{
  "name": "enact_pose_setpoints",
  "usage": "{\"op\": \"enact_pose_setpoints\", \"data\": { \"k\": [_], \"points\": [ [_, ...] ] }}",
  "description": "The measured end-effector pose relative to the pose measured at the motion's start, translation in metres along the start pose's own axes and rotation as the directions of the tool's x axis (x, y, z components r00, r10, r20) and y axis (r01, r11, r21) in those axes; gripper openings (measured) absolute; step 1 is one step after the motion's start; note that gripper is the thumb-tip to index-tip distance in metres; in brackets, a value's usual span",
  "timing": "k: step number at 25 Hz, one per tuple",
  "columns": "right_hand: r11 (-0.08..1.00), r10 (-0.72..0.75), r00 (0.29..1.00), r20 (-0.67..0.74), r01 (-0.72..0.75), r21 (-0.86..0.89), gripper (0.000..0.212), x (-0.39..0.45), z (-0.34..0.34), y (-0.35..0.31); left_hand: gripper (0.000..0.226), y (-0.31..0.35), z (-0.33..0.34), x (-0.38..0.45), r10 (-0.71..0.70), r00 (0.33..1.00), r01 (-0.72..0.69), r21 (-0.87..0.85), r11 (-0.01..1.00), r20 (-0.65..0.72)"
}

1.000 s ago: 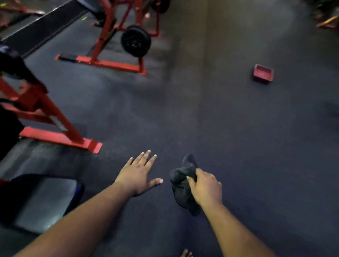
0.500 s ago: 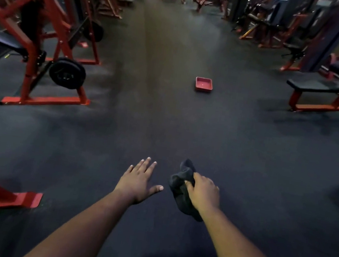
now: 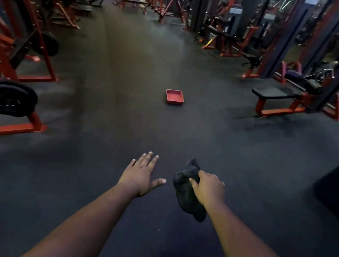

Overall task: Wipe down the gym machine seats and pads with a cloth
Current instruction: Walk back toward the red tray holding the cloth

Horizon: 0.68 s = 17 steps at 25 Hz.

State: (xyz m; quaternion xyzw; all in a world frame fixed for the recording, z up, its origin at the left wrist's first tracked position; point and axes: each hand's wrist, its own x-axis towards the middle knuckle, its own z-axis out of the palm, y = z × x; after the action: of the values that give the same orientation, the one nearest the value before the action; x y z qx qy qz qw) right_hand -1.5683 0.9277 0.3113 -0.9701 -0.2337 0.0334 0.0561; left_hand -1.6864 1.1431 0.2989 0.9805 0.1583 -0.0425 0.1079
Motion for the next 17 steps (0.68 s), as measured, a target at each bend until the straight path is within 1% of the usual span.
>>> {"op": "enact_pose_setpoints", "data": {
  "k": [4,8,12,17],
  "points": [
    [0.998,0.054,0.998,-0.035,-0.054,0.019,0.033,0.078,-0.024,-0.019,0.095,-0.030,-0.039,0.083,0.037,0.999,-0.037,0.026,0.999,-0.006],
    [0.996,0.073,0.997,-0.036,-0.071,0.045,0.032,0.135,-0.028,-0.024,0.095,-0.043,-0.051,0.142,0.046,0.999,-0.046,0.011,0.999,-0.001],
    [0.996,0.047,0.999,-0.010,-0.047,0.073,0.029,0.231,-0.020,-0.025,0.095,-0.056,-0.057,0.237,0.043,0.999,-0.043,0.034,0.999,0.009],
    [0.997,0.015,1.000,-0.025,-0.013,0.071,0.031,0.356,-0.014,-0.013,0.095,-0.064,-0.066,0.353,0.003,0.999,-0.005,0.049,0.999,0.032]
  ]
}}
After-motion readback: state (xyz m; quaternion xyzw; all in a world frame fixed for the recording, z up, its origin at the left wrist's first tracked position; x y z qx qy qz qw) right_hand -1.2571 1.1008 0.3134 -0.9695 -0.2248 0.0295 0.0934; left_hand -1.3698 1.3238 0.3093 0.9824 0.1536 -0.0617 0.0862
